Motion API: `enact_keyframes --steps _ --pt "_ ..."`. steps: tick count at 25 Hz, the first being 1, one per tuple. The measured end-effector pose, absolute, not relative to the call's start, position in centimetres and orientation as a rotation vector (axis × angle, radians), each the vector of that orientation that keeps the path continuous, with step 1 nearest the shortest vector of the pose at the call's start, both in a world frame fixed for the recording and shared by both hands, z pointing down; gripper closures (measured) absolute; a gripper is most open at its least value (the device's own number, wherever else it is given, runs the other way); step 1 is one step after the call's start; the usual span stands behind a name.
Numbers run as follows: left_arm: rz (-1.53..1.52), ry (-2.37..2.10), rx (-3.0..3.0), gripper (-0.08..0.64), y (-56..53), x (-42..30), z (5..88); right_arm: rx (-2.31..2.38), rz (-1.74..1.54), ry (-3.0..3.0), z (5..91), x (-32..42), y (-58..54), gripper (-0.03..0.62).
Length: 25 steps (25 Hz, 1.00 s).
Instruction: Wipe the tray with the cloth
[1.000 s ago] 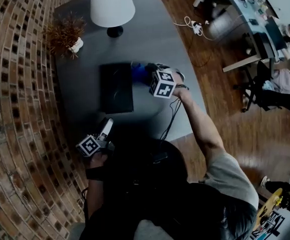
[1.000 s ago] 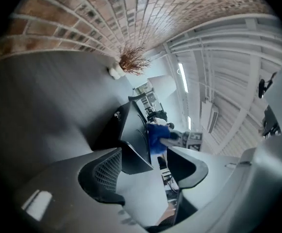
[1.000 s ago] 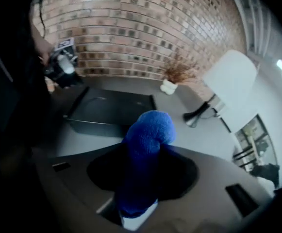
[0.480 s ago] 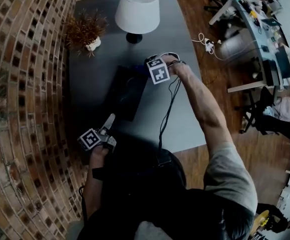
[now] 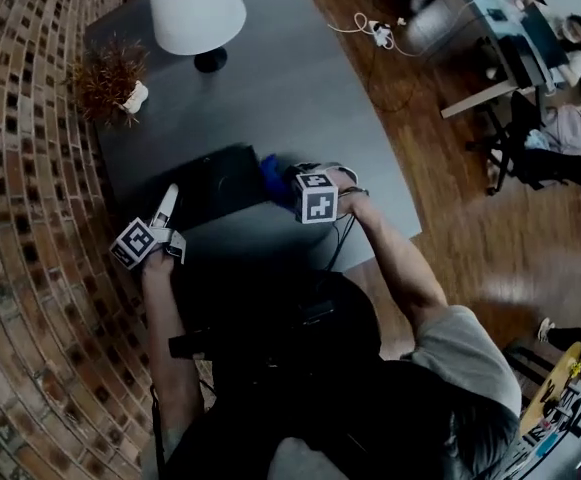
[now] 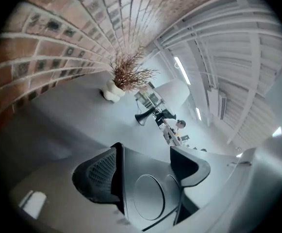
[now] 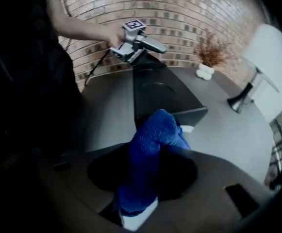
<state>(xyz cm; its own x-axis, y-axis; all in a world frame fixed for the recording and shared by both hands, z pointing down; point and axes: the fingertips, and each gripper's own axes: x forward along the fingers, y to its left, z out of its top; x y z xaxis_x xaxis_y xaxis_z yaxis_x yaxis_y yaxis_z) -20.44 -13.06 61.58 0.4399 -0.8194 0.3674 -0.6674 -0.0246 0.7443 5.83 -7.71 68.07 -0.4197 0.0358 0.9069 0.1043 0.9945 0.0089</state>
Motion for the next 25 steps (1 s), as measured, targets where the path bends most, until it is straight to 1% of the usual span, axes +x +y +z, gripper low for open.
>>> enact_keyframes --steps 2,4,5,8,10,12,13,18,20,23,25 --pt "-0.15 -1.314 1.828 0.237 -11.5 -19.3 59.3 0.112 0.04 -2.06 68.2 6.9 -9.9 0.43" --pt "-0.156 -1.276 1.919 0.278 -9.6 -16.3 56.9 0.303 0.122 -2.132 66.9 7.4 -13.2 0.43" --pt "-0.173 -1.223 1.952 0.282 -8.7 -14.4 56.4 0.364 0.119 -2.156 66.1 7.3 -14.8 0.43" --pt "-0.158 -1.088 1.986 0.285 -7.0 -9.8 58.0 0.427 -0.02 -2.142 64.7 6.0 -19.5 0.43" --pt "-0.136 -1.079 1.966 0.285 -6.5 -8.9 59.9 0.349 -0.132 -2.116 64.9 4.2 -20.5 0.43" --pt "-0.161 -1.09 1.928 0.285 -6.2 -9.0 61.0 0.205 -0.274 -2.084 65.5 2.6 -19.2 0.43" --pt "-0.181 -1.096 1.914 0.322 -6.1 -9.1 61.2 0.157 -0.343 -2.058 65.6 2.4 -18.2 0.425" --pt "-0.192 -1.11 1.918 0.324 -6.4 -9.5 61.1 0.082 -0.49 -1.973 64.7 3.8 -11.0 0.425" --pt "-0.205 -1.109 1.915 0.324 -6.5 -9.4 60.9 0.041 -0.446 -1.984 65.0 4.5 -7.2 0.425" --pt "-0.216 -1.102 1.913 0.324 -6.6 -9.5 60.9 -0.113 -0.288 -2.074 64.9 5.9 -2.5 0.426" --pt "-0.226 -1.094 1.911 0.324 -6.7 -9.4 60.8 -0.121 -0.194 -2.131 64.4 6.5 -3.2 0.425"
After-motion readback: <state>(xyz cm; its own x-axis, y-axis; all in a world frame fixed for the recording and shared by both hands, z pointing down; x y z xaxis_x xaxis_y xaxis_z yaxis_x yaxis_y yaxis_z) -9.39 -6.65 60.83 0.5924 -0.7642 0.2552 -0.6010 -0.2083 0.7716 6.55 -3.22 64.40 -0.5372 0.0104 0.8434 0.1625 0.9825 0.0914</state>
